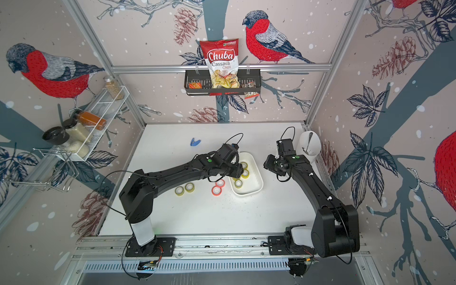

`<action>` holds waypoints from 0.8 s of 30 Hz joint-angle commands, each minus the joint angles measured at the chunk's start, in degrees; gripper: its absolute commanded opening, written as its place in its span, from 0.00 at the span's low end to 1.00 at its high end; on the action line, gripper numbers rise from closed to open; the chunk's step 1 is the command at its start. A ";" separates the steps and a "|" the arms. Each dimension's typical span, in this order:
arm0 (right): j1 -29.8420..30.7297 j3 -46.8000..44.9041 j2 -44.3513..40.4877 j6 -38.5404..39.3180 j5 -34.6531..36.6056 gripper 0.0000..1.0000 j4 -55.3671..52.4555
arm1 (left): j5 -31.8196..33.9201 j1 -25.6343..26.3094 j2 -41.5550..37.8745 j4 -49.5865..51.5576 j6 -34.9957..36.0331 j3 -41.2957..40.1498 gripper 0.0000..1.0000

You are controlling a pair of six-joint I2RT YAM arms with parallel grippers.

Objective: Put the transparent tape into the storage box
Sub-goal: Place the tape in the storage box.

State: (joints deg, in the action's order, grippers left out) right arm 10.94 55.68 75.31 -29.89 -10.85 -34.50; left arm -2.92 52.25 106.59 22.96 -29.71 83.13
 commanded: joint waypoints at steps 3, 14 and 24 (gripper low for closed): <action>-1.48 -0.75 -0.86 1.28 -1.05 0.52 1.00 | -0.94 1.91 3.29 -1.13 0.55 2.63 0.54; -3.18 -2.34 -1.26 2.02 -2.38 0.52 1.71 | -1.43 4.39 8.17 -1.17 0.89 4.14 0.53; -3.39 -2.35 -1.35 2.29 -2.86 0.52 1.79 | -0.35 4.47 12.19 -0.35 2.63 6.06 0.53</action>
State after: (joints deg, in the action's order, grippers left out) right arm 7.51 53.30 74.32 -28.42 -13.21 -33.43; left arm -4.08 56.60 117.97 22.98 -28.38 88.33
